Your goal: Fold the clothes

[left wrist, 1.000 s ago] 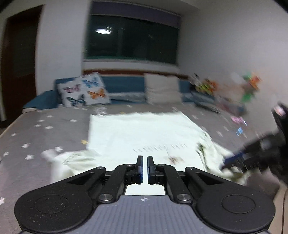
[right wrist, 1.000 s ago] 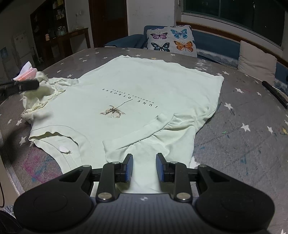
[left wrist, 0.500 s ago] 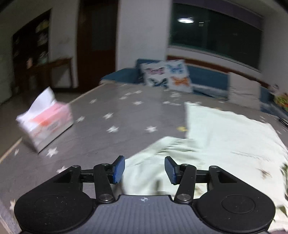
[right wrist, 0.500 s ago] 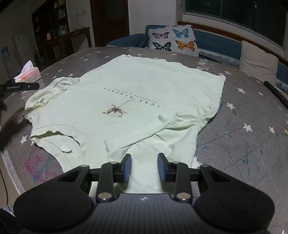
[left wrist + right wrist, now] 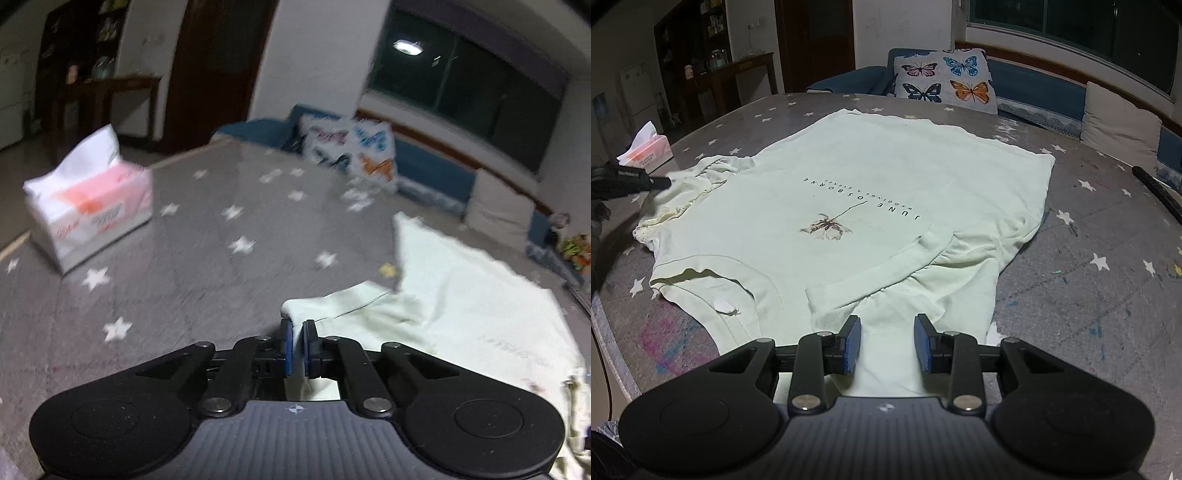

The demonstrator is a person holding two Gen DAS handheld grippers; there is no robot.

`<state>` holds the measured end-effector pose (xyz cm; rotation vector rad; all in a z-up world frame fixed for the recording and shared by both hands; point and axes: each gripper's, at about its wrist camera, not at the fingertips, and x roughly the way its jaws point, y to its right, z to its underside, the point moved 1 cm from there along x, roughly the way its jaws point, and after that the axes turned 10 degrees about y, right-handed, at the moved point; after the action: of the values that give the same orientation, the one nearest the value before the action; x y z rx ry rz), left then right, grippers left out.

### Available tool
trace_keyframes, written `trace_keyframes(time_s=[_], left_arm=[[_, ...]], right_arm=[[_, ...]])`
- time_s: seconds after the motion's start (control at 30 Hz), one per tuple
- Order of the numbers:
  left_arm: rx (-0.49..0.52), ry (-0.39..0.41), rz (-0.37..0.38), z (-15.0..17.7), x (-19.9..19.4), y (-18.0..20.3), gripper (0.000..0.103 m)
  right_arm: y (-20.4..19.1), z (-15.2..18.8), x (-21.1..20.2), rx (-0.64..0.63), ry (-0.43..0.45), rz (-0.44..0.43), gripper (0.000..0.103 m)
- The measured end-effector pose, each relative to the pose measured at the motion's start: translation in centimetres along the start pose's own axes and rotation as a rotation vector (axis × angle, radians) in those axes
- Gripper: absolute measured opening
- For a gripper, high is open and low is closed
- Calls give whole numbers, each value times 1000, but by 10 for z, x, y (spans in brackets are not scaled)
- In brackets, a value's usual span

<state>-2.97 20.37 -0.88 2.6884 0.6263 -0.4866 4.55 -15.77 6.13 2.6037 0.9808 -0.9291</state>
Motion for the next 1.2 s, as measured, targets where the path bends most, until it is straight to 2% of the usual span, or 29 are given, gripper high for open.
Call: trace_keyframes(time_s=[0.17, 0.27, 0.37, 0.5, 0.6, 0.67, 0.73, 0.8, 0.9, 1.03, 1.2], left_arm=[[84, 77, 177, -9, -29, 41, 6], [123, 80, 278, -5, -39, 66, 6], [170, 55, 358, 4, -43, 88, 6], [205, -24, 423, 21, -38, 108, 7], [228, -74, 452, 28, -37, 116, 12], [245, -82, 483, 29, -41, 117, 21], [255, -65, 487, 26, -47, 112, 27], [262, -42, 475, 20, -52, 105, 27], [254, -26, 397, 12, -43, 87, 26], [297, -62, 320, 19, -27, 70, 23], [377, -132, 303, 42, -19, 61, 22]], right_arm=[[0, 0, 0, 0, 1, 0, 32], [0, 0, 0, 2, 3, -1, 32], [1, 0, 0, 7, 6, -4, 32], [1, 1, 0, 11, 10, -7, 32], [1, 0, -1, 12, 11, -9, 32], [1, -1, -2, 12, 12, -11, 32], [1, -3, -3, 10, 14, -11, 32], [0, -5, -5, 6, 18, -13, 32], [-1, -8, -7, 5, 27, -20, 32], [-5, -11, -8, -1, 34, -29, 32], [-7, -12, -5, 4, 24, -33, 32]])
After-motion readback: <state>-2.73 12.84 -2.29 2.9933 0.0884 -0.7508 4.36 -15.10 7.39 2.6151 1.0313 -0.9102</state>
